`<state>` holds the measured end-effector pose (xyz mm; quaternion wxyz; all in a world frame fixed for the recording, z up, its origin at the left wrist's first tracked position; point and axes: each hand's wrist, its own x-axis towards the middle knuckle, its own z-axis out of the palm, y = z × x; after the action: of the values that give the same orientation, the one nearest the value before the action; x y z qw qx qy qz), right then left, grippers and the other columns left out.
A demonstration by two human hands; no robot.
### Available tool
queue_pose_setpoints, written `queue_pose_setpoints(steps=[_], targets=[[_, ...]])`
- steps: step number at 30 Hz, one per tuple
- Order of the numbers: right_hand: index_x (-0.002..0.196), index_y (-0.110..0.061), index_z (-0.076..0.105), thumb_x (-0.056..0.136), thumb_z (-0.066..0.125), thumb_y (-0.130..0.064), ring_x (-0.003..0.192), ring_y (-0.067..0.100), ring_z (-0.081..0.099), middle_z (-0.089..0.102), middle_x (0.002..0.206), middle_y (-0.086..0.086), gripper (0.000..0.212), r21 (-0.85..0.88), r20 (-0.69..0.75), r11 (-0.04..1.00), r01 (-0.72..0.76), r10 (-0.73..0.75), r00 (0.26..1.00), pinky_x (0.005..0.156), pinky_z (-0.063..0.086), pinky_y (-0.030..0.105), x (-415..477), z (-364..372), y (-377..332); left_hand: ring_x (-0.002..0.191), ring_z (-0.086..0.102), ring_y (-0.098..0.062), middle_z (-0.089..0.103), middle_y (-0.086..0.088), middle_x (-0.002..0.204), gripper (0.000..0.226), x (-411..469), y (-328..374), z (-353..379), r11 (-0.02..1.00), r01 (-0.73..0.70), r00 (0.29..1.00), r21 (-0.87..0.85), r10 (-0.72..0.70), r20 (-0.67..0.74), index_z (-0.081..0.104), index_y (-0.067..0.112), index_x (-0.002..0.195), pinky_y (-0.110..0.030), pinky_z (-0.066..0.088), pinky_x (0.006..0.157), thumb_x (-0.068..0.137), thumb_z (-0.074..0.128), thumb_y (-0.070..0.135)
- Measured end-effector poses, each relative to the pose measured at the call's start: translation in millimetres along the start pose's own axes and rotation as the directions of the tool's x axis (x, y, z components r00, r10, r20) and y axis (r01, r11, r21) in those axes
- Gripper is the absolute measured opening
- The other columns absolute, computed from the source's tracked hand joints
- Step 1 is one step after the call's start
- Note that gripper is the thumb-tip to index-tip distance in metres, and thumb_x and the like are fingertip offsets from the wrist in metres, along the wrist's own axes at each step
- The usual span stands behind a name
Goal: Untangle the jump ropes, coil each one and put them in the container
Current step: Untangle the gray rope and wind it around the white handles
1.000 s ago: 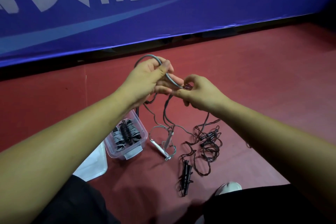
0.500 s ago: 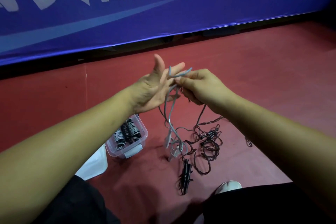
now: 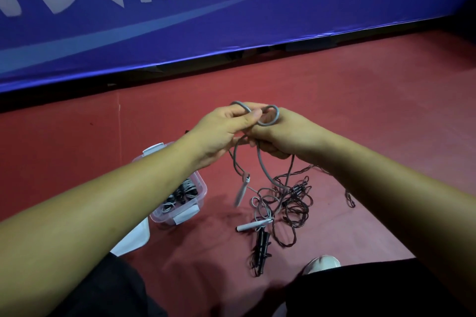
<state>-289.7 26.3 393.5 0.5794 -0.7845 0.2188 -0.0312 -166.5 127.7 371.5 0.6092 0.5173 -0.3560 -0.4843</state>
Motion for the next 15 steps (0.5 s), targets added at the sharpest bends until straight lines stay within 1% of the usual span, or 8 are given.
queue_pose_setpoints(steps=[2,3,5,7,9,11,13,15], targets=[[0.095,-0.003,0.067,0.097,0.062,-0.015,0.045,0.016,0.031,0.043,0.056,0.009,0.013,-0.006,0.033,1.000,0.005,-0.005,0.999,0.042,0.023,0.023,-3.0,1.1,-0.2,0.079,0.055,-0.029,0.063,-0.018,0.103,0.016,0.3,2.4,2.3,0.998,-0.062,0.996,0.013,0.063,-0.068,0.067,0.009,0.101,-0.030,0.049,0.058,0.097,0.052,0.014],[0.091,0.000,0.067,0.097,0.063,-0.018,0.044,0.016,0.031,0.041,0.053,0.008,0.020,-0.007,0.031,1.000,-0.002,0.002,1.000,0.042,0.023,0.023,-3.3,0.4,0.3,0.076,0.058,-0.028,0.066,-0.016,0.098,0.017,1.5,5.1,2.5,0.996,-0.088,0.989,0.009,0.088,-0.117,0.063,0.008,0.097,-0.029,0.049,0.055,0.100,0.047,0.012],[0.096,0.007,0.065,0.098,0.062,-0.018,0.044,0.017,0.032,0.044,0.051,0.008,0.025,-0.061,0.032,0.998,-0.016,0.018,0.999,0.040,0.025,0.023,-2.9,-5.4,1.3,0.075,0.068,-0.023,0.070,-0.005,0.078,0.018,9.4,12.8,-4.3,0.987,-0.133,0.961,-0.089,0.107,-0.253,0.053,0.009,0.095,-0.029,0.053,0.061,0.105,0.038,0.014],[0.103,0.006,0.066,0.099,0.060,-0.017,0.043,0.019,0.040,0.056,0.052,0.009,0.024,-0.237,0.055,0.970,-0.058,0.073,0.996,0.040,0.033,0.023,-5.7,-16.4,2.5,0.062,0.068,-0.014,0.057,0.004,0.056,0.020,21.7,22.9,-23.7,0.967,-0.181,0.890,-0.179,0.084,-0.448,0.046,0.013,0.093,-0.024,0.053,0.056,0.107,0.035,0.020],[0.098,0.007,0.067,0.100,0.057,-0.010,0.045,0.019,0.054,0.065,0.060,0.010,0.019,-0.327,0.165,0.939,-0.106,0.167,0.972,0.047,0.044,0.025,-12.7,-25.8,4.7,0.041,0.051,-0.006,0.041,0.008,0.049,0.023,29.1,24.9,-52.9,0.986,-0.151,0.802,-0.067,0.083,-0.591,0.043,0.019,0.086,-0.019,0.039,0.040,0.108,0.037,0.025],[0.093,0.008,0.064,0.101,0.049,0.000,0.054,0.018,0.059,0.068,0.066,0.009,0.018,-0.199,0.276,0.971,-0.132,0.185,0.943,0.054,0.046,0.026,-18.4,-30.6,7.7,0.035,0.033,-0.006,0.035,0.008,0.045,0.027,32.0,14.0,-82.7,0.994,-0.051,0.771,0.099,0.102,-0.628,0.039,0.021,0.081,-0.017,0.027,0.039,0.107,0.039,0.028],[0.091,0.004,0.053,0.100,0.034,0.008,0.051,0.015,0.054,0.066,0.063,0.005,0.022,0.137,0.273,0.980,-0.143,0.102,0.957,0.052,0.040,0.026,-16.4,-35.7,8.6,0.035,0.030,-0.007,0.036,0.005,0.049,0.031,33.1,-0.4,-103.1,0.978,0.060,0.787,0.198,0.075,-0.612,0.038,0.021,0.078,-0.019,0.026,0.042,0.107,0.040,0.030],[0.085,-0.003,0.048,0.093,0.032,0.004,0.044,0.010,0.041,0.060,0.061,0.003,0.020,0.487,0.183,0.866,-0.111,0.024,0.983,0.046,0.030,0.022,-10.0,-47.1,6.4,0.038,0.033,-0.007,0.039,0.000,0.057,0.033,33.8,-9.1,-108.8,0.950,0.183,0.819,0.252,-0.005,-0.574,0.040,0.019,0.077,-0.021,0.027,0.043,0.107,0.039,0.033]])
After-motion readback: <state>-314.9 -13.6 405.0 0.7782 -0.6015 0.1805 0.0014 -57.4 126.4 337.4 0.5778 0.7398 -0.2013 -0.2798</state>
